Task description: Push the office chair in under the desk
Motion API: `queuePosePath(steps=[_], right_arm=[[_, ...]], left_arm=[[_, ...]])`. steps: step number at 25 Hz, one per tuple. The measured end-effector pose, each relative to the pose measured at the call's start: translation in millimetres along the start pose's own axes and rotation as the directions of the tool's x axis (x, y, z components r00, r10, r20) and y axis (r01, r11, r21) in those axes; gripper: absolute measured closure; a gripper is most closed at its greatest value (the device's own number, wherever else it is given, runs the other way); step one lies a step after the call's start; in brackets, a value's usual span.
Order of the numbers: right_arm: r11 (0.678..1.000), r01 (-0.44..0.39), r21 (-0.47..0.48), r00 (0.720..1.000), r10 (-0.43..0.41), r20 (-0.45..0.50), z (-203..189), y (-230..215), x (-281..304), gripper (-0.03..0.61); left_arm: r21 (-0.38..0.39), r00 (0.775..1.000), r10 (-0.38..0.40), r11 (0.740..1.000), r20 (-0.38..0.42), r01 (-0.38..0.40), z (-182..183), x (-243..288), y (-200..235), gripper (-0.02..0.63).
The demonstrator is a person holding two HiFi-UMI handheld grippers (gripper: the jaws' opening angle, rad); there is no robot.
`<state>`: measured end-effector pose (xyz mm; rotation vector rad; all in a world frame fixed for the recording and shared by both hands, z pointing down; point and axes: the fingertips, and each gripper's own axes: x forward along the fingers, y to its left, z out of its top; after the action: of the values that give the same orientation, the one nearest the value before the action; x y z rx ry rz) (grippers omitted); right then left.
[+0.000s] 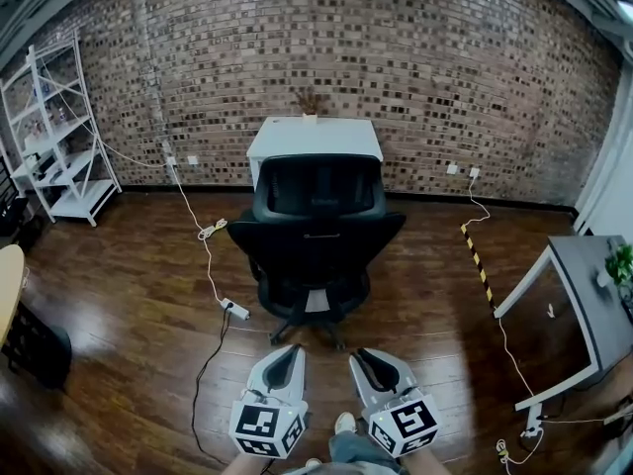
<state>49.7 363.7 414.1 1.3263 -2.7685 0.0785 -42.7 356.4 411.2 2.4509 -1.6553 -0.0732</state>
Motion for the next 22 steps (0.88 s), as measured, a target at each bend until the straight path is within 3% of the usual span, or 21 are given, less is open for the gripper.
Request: queuePosePath(steps=[18, 22], right_arm=[[0.996, -0.083, -0.030, 0.996, 0.083, 0.030, 21, -96, 91, 0.524], [0.994, -0.100, -0.045, 0.994, 0.102, 0.031, 23, -120, 107, 0.512]], left_arm=[[0.022, 0.996, 0.093, 0.995, 0.008, -0.093, 14, 112, 37, 0.597], [0.040, 0.997, 0.083, 0.996, 0.003, -0.083, 16, 140, 39, 0.590]])
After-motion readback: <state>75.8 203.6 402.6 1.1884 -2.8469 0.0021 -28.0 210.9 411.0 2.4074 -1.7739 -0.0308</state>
